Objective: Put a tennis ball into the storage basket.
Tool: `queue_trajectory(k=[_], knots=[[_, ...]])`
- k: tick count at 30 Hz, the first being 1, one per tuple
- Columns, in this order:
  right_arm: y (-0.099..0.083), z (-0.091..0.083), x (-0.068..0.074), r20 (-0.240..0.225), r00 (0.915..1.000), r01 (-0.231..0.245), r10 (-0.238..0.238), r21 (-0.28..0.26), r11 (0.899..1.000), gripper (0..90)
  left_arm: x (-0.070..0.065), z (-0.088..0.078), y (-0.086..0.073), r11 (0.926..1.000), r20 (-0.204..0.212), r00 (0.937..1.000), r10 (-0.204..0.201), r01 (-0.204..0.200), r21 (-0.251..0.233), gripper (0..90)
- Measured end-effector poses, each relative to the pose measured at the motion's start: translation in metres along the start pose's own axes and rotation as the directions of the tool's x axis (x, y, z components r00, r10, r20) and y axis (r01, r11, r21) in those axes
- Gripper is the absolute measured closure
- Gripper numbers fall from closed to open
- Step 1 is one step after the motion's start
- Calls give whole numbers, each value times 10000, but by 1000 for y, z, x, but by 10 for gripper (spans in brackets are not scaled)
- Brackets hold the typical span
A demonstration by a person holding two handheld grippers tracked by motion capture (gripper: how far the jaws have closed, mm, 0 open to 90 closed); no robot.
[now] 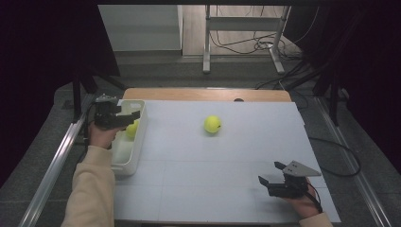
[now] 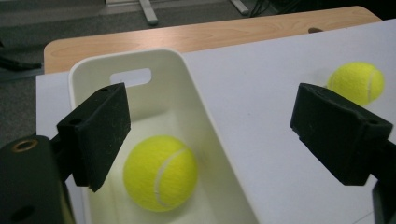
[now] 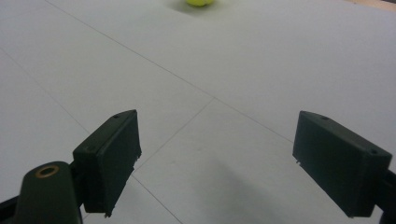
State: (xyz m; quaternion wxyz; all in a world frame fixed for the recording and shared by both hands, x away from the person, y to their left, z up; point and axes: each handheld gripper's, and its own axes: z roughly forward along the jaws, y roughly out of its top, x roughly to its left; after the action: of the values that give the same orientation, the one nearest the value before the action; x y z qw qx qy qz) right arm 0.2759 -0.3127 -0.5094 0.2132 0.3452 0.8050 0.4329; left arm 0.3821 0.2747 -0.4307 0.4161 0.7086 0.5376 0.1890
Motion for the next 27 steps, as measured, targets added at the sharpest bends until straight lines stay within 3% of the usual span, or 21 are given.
queue_trajectory(k=[18, 27], knots=[[1, 0, -1, 60, 10000, -67, 67, -87, 9999, 157, -26, -9, -11, 9965, 873, 9946, 553, -495, -669, 147], [2, 3, -3, 54, 10000, -78, 79, -56, 10000, 157, -34, -11, -16, 9945, 1522, 9858, 707, -579, -873, 146]])
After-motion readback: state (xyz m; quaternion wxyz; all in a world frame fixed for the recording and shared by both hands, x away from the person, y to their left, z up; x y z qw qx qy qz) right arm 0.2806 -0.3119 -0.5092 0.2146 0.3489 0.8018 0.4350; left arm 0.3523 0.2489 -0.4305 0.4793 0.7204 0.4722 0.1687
